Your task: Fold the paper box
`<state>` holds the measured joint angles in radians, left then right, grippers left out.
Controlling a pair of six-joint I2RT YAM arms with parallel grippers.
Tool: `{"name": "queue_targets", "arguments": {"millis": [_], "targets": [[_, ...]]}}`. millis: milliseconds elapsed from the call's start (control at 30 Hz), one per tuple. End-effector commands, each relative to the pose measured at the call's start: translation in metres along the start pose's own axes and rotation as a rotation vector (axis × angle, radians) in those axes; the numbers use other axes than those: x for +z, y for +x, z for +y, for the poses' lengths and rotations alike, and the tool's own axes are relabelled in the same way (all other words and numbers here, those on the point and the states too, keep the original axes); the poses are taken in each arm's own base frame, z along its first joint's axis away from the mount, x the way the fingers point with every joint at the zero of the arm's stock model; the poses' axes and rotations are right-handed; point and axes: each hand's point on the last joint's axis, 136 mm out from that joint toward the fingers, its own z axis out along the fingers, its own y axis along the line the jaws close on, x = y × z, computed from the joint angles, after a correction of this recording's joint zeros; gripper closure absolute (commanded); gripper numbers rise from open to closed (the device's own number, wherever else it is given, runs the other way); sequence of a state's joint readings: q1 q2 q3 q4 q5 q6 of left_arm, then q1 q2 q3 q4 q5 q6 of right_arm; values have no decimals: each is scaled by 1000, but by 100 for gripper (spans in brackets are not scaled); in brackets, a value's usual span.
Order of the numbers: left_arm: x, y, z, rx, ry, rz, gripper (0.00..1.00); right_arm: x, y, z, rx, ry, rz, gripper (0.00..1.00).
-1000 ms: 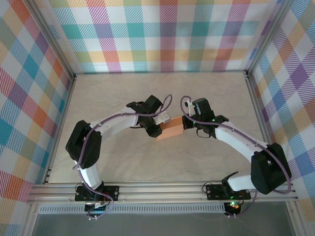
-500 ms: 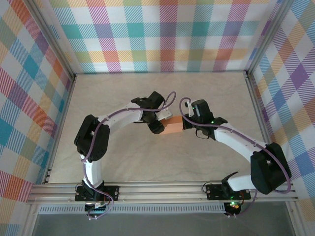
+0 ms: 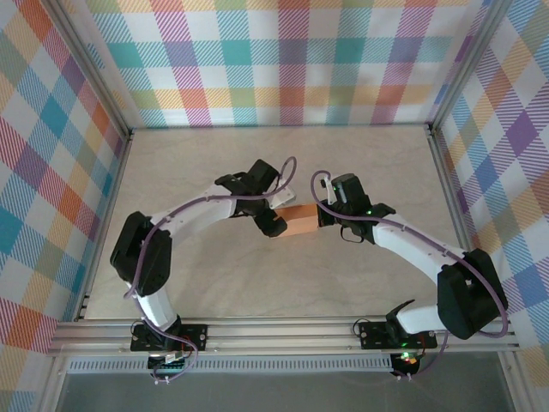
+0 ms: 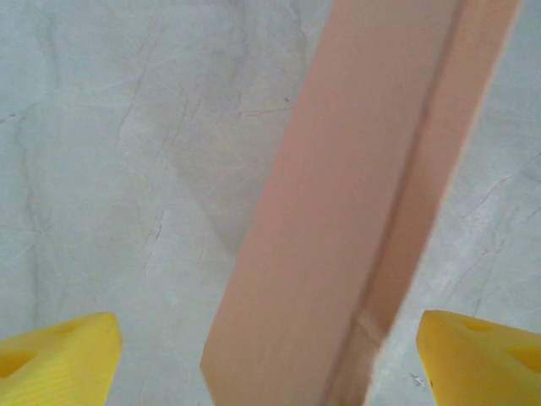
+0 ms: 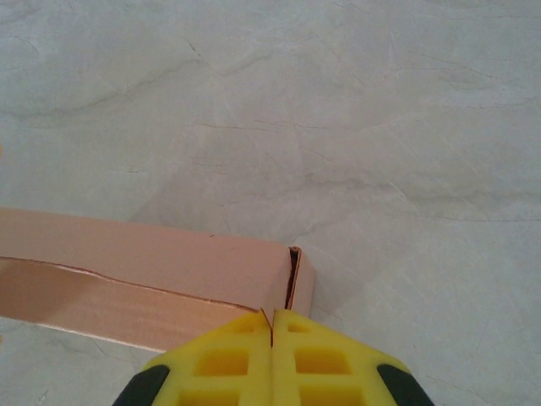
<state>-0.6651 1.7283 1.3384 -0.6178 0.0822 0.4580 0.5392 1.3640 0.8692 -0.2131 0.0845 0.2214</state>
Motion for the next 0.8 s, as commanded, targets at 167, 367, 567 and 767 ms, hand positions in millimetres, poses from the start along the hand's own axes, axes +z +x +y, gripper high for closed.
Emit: {"name": "queue_targets", "arguments": {"millis": [167, 367, 567, 767], "targets": [[-43, -9, -2, -108, -40, -131, 11, -4, -3, 0, -6, 32, 27, 100], [-56, 3, 13, -273, -126, -60, 37, -4, -3, 1, 4, 35, 44, 100], [-54, 12, 3, -317, -85, -7, 50, -5, -4, 1, 20, 47, 56, 100], [-52, 8, -3, -328, -46, -2, 60, -5, -4, 2, 25, 42, 54, 100]]}}
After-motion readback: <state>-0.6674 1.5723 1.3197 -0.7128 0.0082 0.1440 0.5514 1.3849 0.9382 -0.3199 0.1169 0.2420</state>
